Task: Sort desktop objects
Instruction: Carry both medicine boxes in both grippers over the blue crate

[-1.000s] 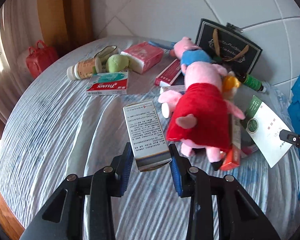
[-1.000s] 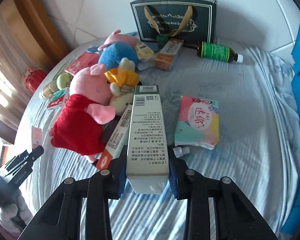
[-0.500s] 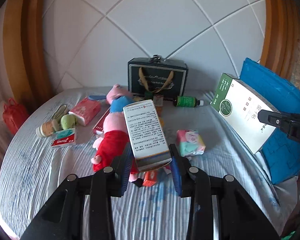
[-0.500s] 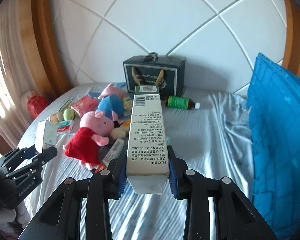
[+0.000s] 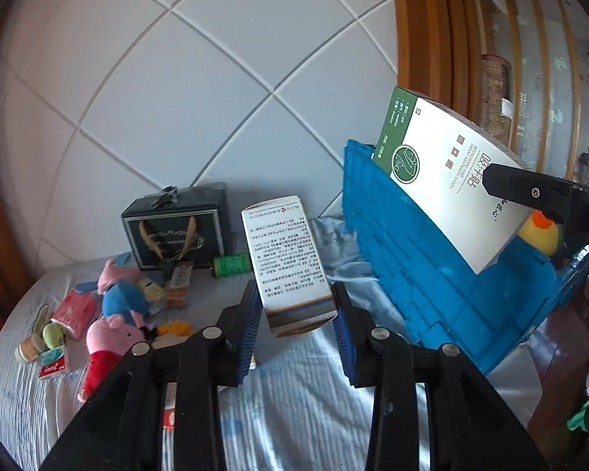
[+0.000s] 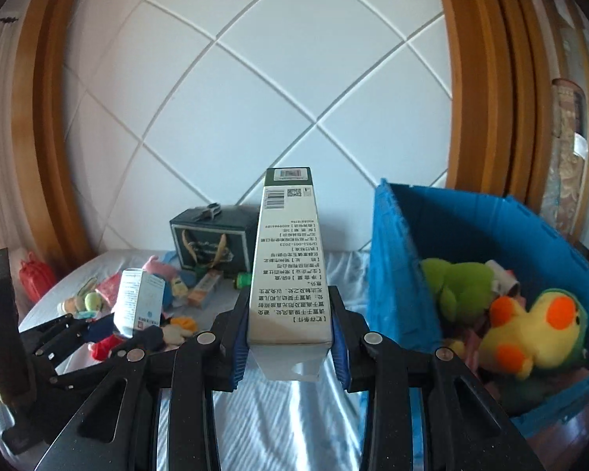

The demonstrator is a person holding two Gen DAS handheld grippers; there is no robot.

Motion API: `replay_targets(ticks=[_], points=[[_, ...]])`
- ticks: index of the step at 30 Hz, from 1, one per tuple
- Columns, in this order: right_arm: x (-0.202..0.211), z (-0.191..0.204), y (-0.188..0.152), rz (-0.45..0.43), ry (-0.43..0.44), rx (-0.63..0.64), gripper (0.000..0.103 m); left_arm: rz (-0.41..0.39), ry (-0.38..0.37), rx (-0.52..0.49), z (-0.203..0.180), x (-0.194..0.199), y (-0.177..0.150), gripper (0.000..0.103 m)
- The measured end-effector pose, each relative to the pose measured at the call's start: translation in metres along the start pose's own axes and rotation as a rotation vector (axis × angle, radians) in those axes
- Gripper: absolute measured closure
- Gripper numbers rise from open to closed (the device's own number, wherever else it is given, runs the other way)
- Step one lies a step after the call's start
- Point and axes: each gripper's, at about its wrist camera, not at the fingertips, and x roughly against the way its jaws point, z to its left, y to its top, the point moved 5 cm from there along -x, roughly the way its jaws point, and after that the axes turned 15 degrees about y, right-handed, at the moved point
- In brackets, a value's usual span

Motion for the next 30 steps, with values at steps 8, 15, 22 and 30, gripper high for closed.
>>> replay_targets(ticks=[8,15,22,30], points=[[0.069,-0.086,0.021,-0.111,-0.151,-0.052,0.069,-0.066,-0.119,-0.052,-0.106,0.024,0.046,0.069],[0.115,-0.159,0.014,-0.130,-0.257,-0.095,0.069,-0.087,-0.177,-0.124,-0.197,0.036,0.070,0.069],[0.114,-0.209,-0.013,-0.071,-0.244,-0.159,0.069,-0.005,-0.191,-0.216,-0.264,0.020,0.058,0.069],[0.092,-0.230,-0.039,-0.002,-0.181,-0.190,0.069,0.051,-0.159,-0.248,-0.288,0.002,0.047,0.069]])
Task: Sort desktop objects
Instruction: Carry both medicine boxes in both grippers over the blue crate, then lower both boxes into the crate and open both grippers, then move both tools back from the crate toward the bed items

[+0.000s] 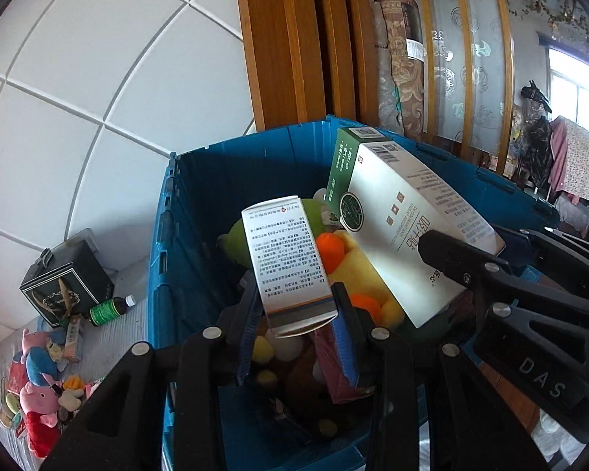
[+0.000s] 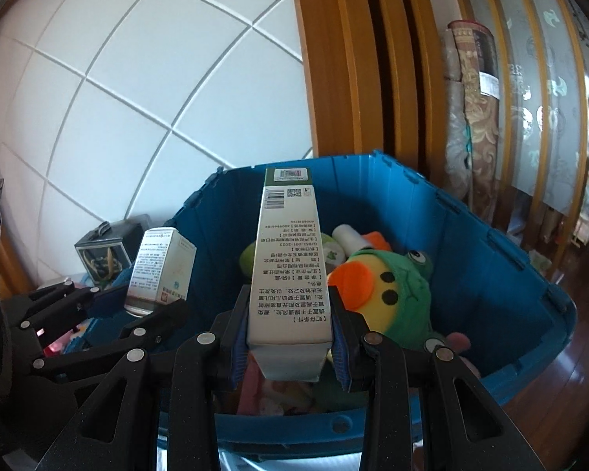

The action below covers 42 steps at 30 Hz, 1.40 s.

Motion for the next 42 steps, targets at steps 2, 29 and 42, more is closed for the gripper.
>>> replay_targets(ticks=[2,29,42], points=[[-0.005,-0.002,-0.001,0.008,-0.006,0.004,0.069,0.005,0.002,-0.005,-0.002,-0.002,0.000,0.069],[0.028,-0.019,0.009,-0.058,-0.137,0.015,0.000,-0.100,0.033,0.104,0.038,0.036,0.004,0.020],[0.033,-0.004,-0.001,0.011,-0.213,0.029,0.000,-0.109,0.026,0.162,0.069,0.055,-0.011,0.014]])
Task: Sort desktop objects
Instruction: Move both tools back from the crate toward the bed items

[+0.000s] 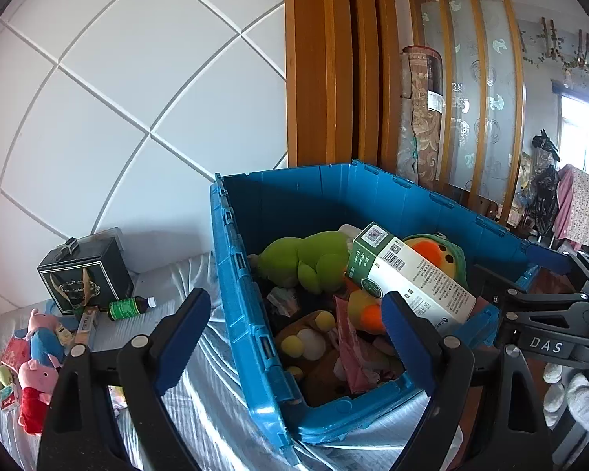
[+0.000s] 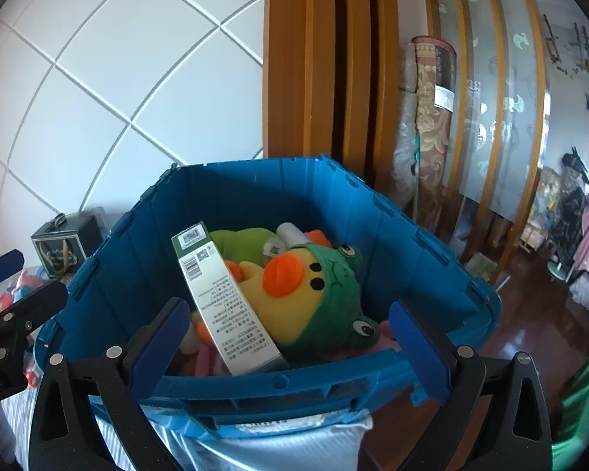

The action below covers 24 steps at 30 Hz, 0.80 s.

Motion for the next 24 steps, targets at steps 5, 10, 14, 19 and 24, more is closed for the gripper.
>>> replay_targets(ticks=[5,10,14,19,24], points=[[0.002,0.016,0.000,0.001,0.007,0.017,0.000,0.008,0.011,0.034,0.024,0.003,-0.007,0.014],[0.013,0.053,0.007,-0.048,0.069,0.056,0.000,0.015,0.060,0.077,0.062,0.006,-0.018,0.014],[0.020,0.096,0.015,-0.125,0.155,0.082,0.000,0.030,0.125,0.114,0.108,0.005,-0.033,0.014],[0.010,0.159,0.017,-0.176,0.262,0.120,0.000,0.070,0.225,0.160,0.176,0.001,-0.064,0.014],[-0.023,0.233,0.004,-0.118,0.367,0.176,0.000,0.152,0.307,0.204,0.250,-0.014,-0.107,0.014]])
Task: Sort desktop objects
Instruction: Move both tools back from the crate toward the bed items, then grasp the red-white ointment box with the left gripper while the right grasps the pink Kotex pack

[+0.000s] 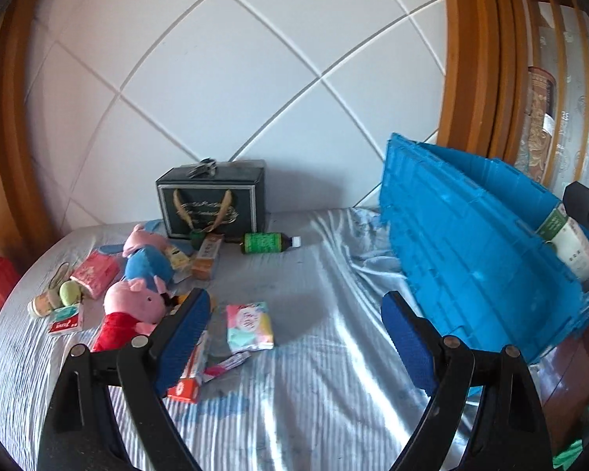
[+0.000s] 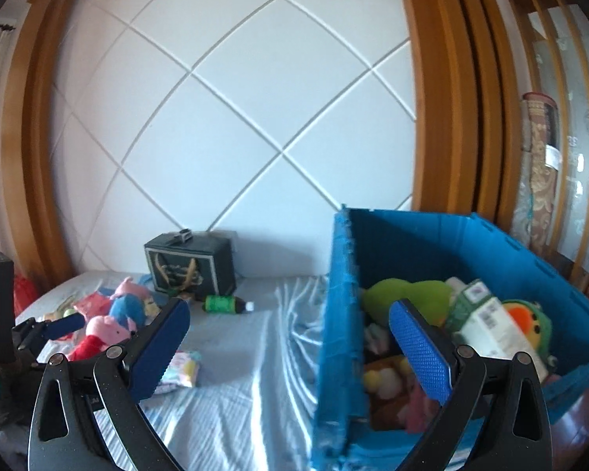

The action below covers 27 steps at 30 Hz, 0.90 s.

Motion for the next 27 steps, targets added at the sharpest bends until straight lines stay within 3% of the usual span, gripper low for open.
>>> replay_targets(ticks=[5,10,17,19,27], points=[[-0.066,0.044,-0.030,0.111,0.084,0.000,0.000,0.095,0.085,0.020,0.061,-0.051,-0.039,0.014],[-0.130,0.066,-0.080,0.241,0.111,-0.049,0.000,0.211,0.101,0.045,0.090,-0.104,-0.080,0.014],[-0.213,0.081,-0.150,0.423,0.107,-0.121,0.000,0.329,0.083,0.002,0.090,-0.171,-0.117,0.022],[-0.233,0.084,-0.161,0.464,0.109,-0.124,0.000,0.374,0.053,-0.003,0.086,-0.189,-0.124,0.036],[-0.304,0.096,-0.194,0.595,0.124,-0.123,0.000,0.459,0.044,-0.020,0.084,-0.245,-0.138,0.036]])
